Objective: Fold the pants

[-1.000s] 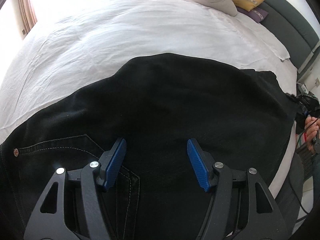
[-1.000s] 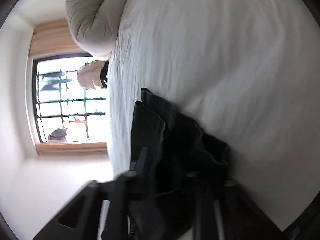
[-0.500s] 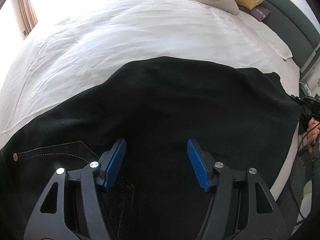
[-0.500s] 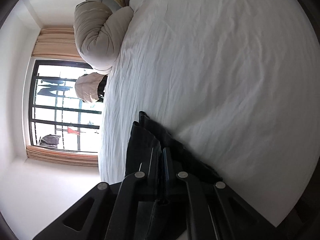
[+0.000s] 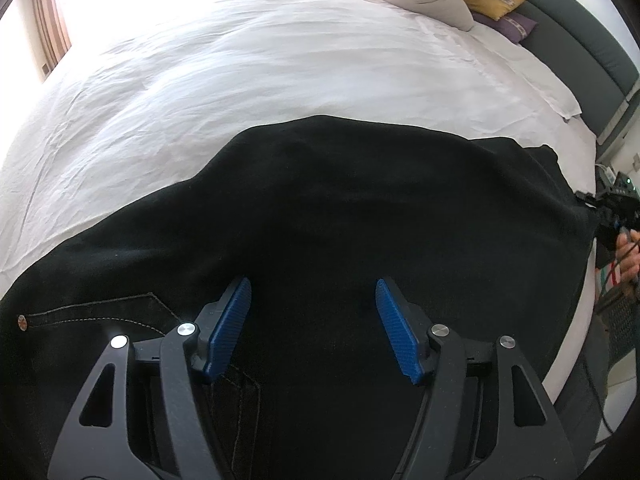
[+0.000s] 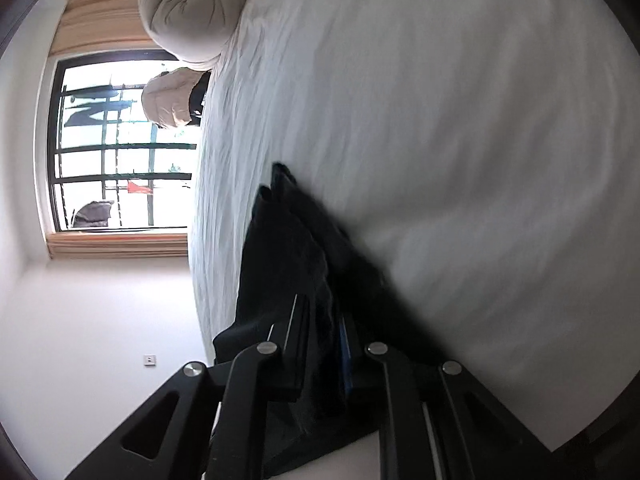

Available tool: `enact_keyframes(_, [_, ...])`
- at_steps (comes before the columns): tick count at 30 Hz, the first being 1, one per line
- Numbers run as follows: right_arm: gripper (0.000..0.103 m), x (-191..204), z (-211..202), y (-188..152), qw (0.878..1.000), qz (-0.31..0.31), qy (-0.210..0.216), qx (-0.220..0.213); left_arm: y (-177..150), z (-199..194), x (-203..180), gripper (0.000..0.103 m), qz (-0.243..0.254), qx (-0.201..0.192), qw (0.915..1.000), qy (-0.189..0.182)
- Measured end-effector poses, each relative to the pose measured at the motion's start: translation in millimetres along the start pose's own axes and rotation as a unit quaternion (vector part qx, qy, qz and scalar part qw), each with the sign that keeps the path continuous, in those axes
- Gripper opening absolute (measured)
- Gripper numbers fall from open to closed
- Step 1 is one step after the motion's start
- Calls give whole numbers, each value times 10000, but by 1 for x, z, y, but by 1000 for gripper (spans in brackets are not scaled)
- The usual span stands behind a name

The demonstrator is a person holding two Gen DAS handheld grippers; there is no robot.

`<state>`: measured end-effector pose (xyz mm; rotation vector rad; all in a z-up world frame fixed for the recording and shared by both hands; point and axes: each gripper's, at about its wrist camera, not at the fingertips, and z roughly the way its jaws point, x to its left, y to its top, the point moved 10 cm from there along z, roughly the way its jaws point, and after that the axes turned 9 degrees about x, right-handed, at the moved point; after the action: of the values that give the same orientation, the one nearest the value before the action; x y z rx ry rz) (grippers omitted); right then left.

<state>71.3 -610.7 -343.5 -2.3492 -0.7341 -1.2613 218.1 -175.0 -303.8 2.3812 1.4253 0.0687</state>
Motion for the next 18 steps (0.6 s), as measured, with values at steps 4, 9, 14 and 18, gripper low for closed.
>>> enact_keyframes(4, [5,10,3,4,9970,-480,-603,-25,0,0,0,65,2,-2,10000,14])
enact_keyframes(9, [5,19,0,2,9923,-812,-917,-179,2,0,-1,65,9,3,10000,28])
enact_keyframes(14, [4,22,-13,6,9885,-937,-1121,-400,2,-1,-3,66,-27,7,10000,28])
enact_keyframes(18, [4,25,-14,11,9858,-960,-1286,-494,5,-1,-5,66,-35,16,10000,16])
